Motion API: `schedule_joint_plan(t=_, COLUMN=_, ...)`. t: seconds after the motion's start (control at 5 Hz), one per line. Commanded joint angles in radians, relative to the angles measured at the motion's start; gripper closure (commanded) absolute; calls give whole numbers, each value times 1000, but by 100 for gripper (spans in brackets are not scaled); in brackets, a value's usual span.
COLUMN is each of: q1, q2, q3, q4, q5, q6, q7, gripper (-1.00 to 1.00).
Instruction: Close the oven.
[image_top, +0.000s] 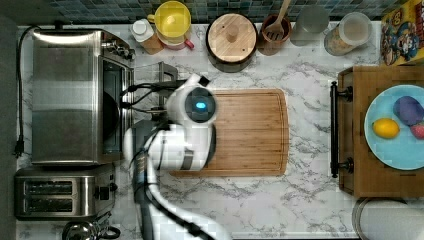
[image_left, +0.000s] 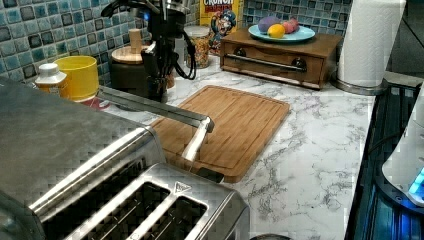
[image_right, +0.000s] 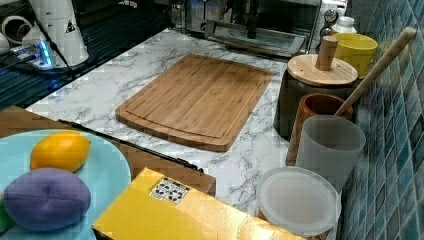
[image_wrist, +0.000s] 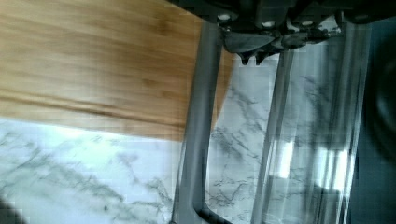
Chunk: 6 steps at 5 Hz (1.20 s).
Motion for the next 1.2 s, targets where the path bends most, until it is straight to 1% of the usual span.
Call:
schedule_joint_plan(t=0.2, q1=247, q2=44, q3=172, q4=373, q5=-85, q6=-121, q7=274, gripper=100)
schedule_joint_plan(t=0.4, q1=240, q2=52, q3=207, q4=400, q5=-176, q6=-134, q7=298, gripper=100)
schedule_joint_plan(t=0.6, q1=296, q2=75, q3=205, q4=434, q5=-401, q6=-169, q7=475, gripper=100)
schedule_joint_plan(t=0.8, q1=292, q2=86, q3=175, q4=451, q5=-484, q6=-216, q7=557, gripper=100)
schedule_joint_plan(t=1.0, q1=261, q2=3, q3=139, q4=367, q5=-481, q6=-170, q7=629, gripper=100)
schedule_joint_plan(t=1.2, q1=260, q2=3, q3=141, q4=367, q5=-481, q6=-170, q7=629, gripper=100)
